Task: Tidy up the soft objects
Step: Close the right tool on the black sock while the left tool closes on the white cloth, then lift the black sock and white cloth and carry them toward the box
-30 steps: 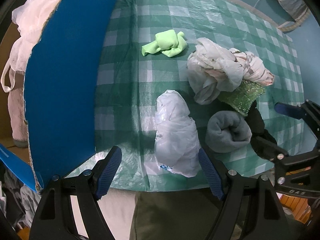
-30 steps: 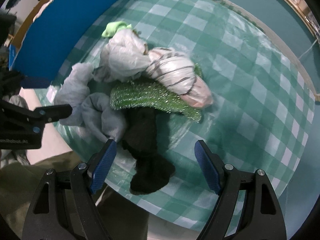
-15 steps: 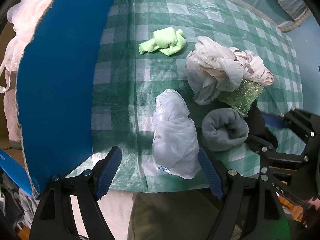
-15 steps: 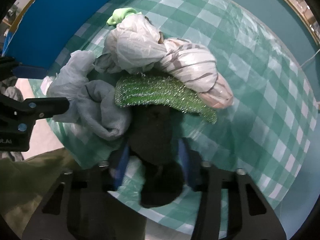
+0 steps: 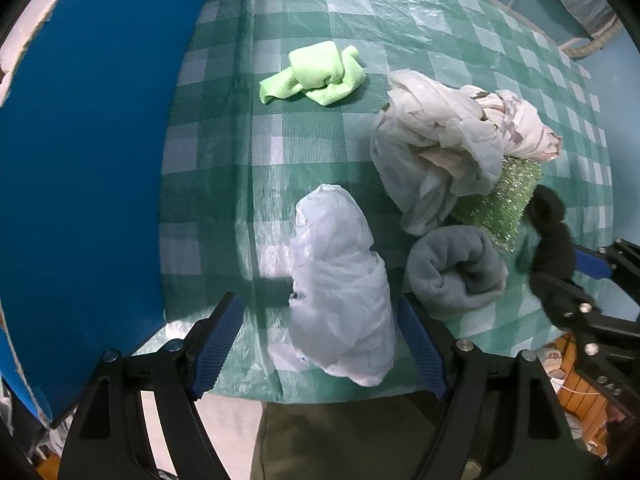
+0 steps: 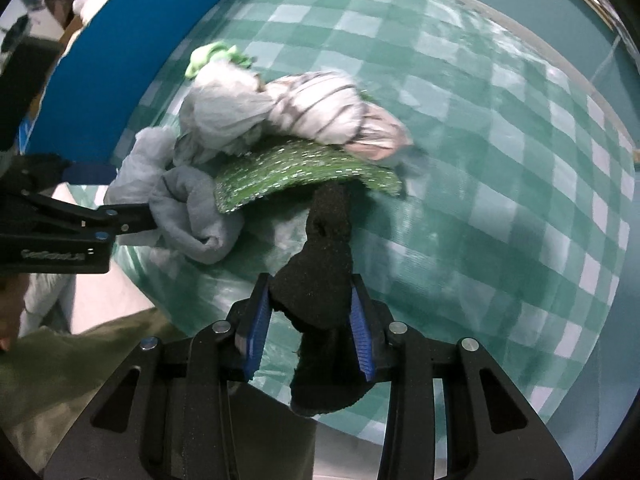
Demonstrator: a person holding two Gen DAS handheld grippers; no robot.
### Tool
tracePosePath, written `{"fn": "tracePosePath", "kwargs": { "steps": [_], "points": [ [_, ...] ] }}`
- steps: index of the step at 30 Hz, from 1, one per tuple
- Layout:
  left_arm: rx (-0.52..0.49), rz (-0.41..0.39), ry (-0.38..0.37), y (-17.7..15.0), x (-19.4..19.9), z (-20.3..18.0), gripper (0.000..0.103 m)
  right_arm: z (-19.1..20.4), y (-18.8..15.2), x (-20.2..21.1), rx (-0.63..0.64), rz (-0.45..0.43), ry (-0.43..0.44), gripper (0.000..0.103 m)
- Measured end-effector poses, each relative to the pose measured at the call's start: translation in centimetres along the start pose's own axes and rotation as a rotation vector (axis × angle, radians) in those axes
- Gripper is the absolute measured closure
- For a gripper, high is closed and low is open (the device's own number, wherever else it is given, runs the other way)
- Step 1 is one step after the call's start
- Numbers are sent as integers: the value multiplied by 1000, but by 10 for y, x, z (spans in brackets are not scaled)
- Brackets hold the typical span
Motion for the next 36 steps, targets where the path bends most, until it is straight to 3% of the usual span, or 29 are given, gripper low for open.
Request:
{"fn": "tracePosePath", "kwargs": {
  "steps": [3,5,10,30,36],
  "points": [
    [-32,-13,15,0,0,-2,32,-10,4,8,-22,-16,2,67],
    [-50,-12,22,1,-2,-5,49,-16,7,16,-38,-28,6,67],
    [-72,-35,29,4,-2,-11,57,-10,11,40,-64,-54,11,67],
    [-80,-153,59,16,66,-35,59,3,46,85,-75,-142,16,67],
    [-85,-184,53,23,89,-14,59,9,59,102,-76,-163,17,67]
  ]
}}
Point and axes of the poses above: each gripper's, at about its wrist camera, not at the fingertips, and x roughly against the way its jaws point, z to its left, y to its top, the point moved 6 cm from there along -x, roughly the way its jaws point, and after that the axes turned 5 degrees about -x, right-handed, at the moved point
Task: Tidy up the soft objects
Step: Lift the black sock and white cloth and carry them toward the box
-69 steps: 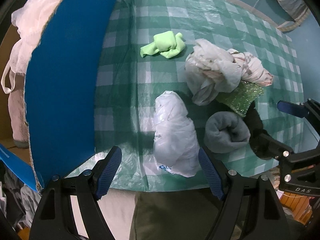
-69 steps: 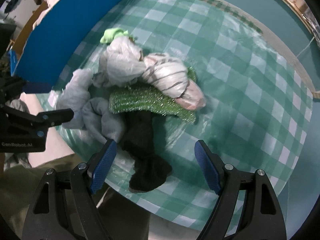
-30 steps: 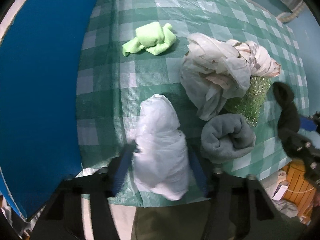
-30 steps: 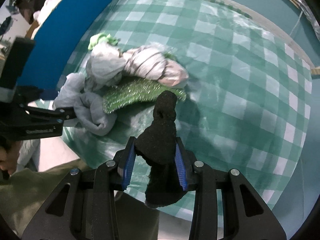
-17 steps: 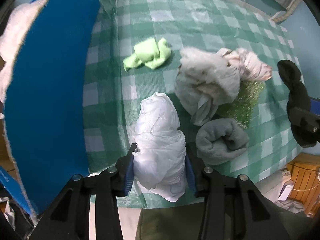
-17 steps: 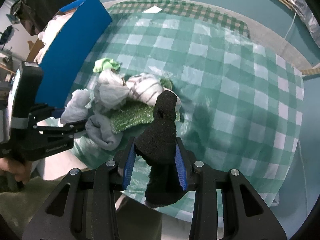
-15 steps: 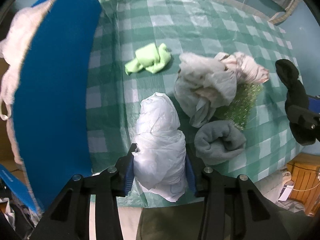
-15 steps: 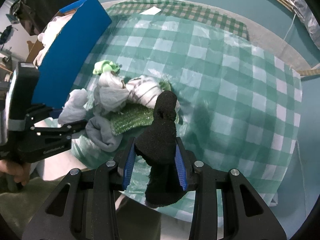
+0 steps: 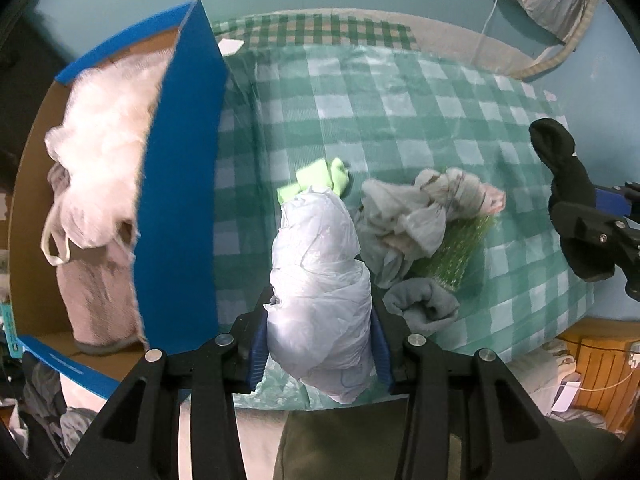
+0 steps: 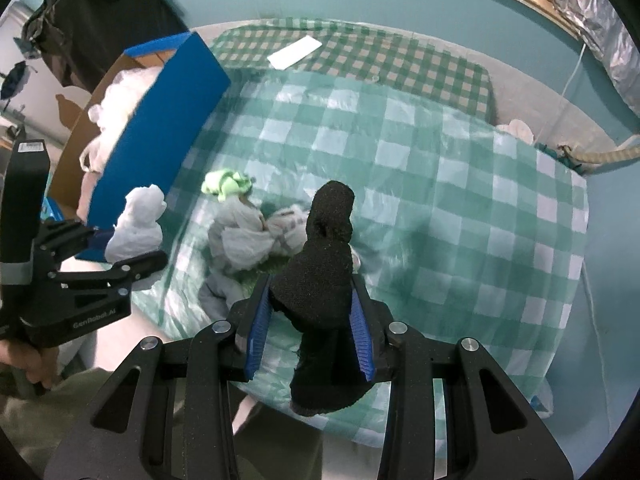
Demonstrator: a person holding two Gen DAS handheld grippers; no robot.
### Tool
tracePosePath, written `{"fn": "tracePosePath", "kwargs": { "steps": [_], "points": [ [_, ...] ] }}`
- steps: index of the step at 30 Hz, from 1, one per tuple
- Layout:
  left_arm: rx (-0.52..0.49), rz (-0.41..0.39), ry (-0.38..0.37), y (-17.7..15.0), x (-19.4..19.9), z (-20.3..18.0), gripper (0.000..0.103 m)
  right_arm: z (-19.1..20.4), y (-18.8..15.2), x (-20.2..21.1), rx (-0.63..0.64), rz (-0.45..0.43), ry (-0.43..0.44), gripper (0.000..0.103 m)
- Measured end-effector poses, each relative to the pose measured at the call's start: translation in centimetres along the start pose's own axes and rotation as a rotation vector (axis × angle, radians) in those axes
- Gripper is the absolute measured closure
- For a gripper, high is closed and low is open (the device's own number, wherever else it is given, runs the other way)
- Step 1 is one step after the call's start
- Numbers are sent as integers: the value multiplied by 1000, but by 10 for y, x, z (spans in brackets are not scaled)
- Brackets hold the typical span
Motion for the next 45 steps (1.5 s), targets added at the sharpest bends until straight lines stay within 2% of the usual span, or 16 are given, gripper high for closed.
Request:
{"fn": "tracePosePath", "kwargs": {
  "steps": [20,33,45],
  "points": [
    [-11,-122,-25,31,64,29,59,30,43,31,15,-66,14,67],
    [5,-153,-24,35,81,48,59,60,61,42,50,-85,32,67],
    [80,-168,-12,30,90,82,59,97,79,42,109,-89,52,67]
  ]
}}
Point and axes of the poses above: each gripper's, at about its wrist camera, not at the fingertips, and x roughly against the way its jaws point, z to its left, y to its top, the point moved 6 cm from there along -x, roughly the way its jaws point, and after that the axes turned 5 degrees about -x, right-handed, at the moved point
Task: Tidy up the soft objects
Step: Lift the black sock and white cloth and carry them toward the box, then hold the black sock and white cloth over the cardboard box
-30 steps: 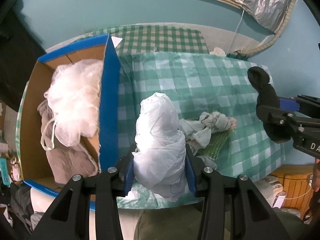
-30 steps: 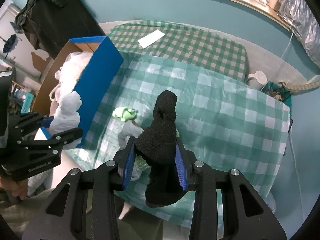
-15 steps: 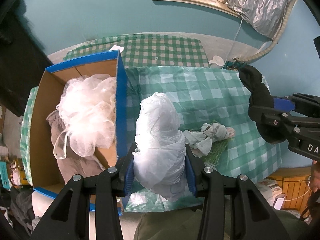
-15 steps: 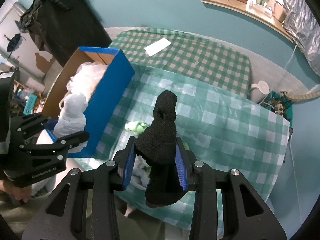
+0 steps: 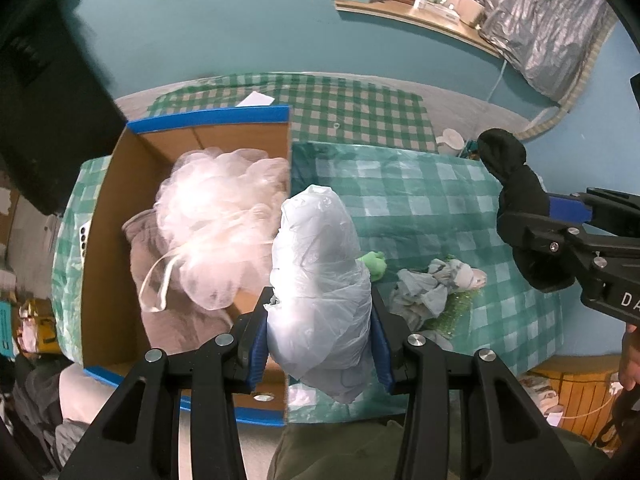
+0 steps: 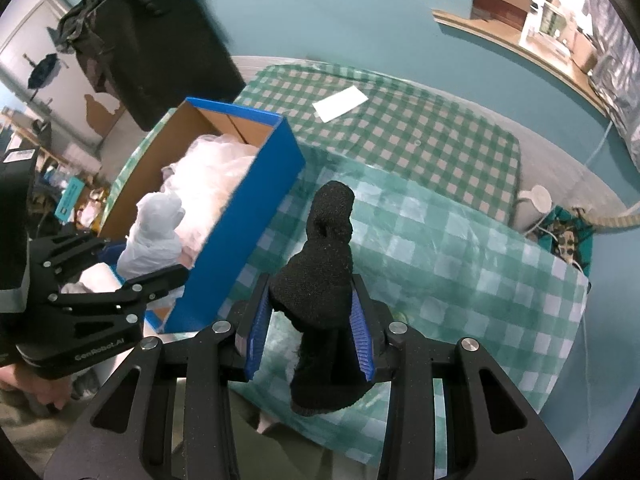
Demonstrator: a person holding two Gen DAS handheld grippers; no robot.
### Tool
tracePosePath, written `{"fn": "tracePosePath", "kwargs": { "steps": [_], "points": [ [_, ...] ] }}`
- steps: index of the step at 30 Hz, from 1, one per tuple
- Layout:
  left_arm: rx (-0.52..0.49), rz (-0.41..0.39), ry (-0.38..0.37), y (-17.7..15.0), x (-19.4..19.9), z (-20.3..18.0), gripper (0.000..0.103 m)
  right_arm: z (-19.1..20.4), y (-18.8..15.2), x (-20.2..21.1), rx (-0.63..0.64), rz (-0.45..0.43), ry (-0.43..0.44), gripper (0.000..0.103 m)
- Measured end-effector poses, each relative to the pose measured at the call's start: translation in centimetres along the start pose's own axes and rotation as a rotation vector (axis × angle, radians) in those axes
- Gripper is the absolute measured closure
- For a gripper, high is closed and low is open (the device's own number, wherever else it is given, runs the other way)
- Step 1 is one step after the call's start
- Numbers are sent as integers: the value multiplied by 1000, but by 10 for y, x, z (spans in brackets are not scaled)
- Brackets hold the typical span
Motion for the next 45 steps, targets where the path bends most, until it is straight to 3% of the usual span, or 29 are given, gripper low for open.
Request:
{"fn": "tracePosePath", "kwargs": {
  "steps": [26,45],
  "points": [
    [195,-10,61,-21,10,99,59,99,42,-40,186,40,72,67],
    [244,26,72,-32,-11,148,59,151,54,-83,259,114,89,67]
  ]
}}
Point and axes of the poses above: each gripper's, at about its wrist camera, not at the fingertips, and x roughly against the way its jaws point, z to its left, y to its top, the point moved 6 cm from there along -x, roughly the way its jaws point, and after that the axes turned 5 degrees about -x, right-handed, at the moved point
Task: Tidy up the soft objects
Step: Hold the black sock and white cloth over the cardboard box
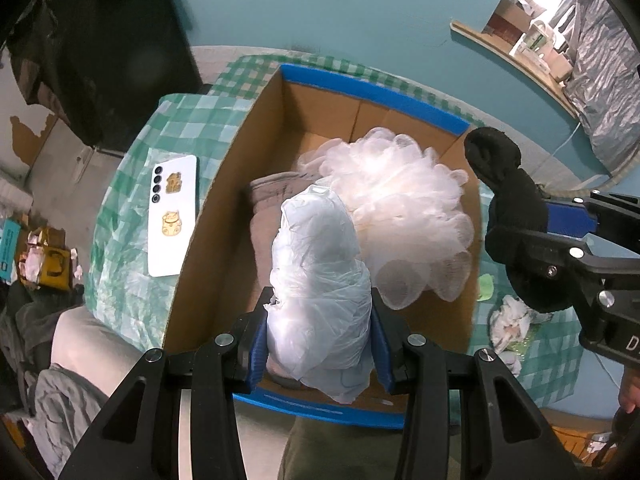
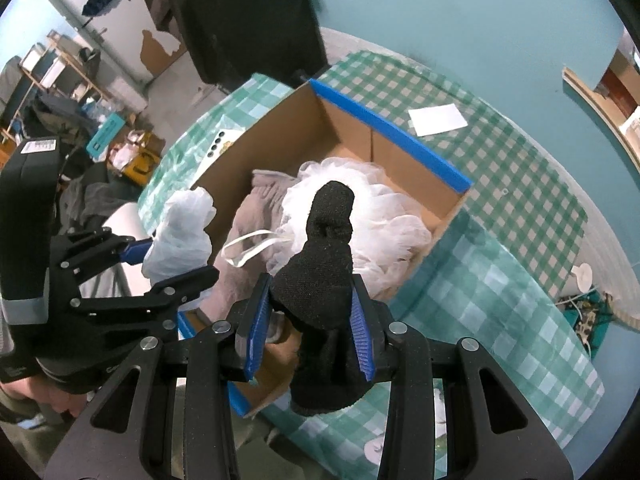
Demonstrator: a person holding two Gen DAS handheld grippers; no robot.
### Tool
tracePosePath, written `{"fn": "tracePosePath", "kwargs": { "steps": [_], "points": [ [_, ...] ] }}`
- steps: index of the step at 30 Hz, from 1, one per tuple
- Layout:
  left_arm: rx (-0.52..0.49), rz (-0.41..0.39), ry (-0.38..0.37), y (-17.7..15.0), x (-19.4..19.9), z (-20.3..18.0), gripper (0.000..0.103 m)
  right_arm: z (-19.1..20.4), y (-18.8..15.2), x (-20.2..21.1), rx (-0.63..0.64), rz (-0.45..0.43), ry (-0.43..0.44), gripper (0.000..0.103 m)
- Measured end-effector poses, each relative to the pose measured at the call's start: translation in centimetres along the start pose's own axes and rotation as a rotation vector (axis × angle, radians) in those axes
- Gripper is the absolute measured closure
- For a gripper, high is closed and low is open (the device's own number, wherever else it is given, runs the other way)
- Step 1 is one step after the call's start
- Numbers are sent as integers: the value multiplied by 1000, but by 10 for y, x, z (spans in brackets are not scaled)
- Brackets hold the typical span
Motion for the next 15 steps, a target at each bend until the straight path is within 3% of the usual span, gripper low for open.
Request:
{"fn": "tracePosePath", "kwargs": {
  "steps": [15],
  "points": [
    [34,47,20,-12,-22,25,55,16,-3,-33,18,75,29,65]
  ]
}}
Point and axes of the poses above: each gripper's, at about its wrist camera, not at the fingertips, and x roughly against the way its jaws point, z to its left, y to its top, the point moved 6 cm from there along -x, roughly the way its jaws point, and after that the axes turned 5 degrees about -x, right-handed, at the moved point
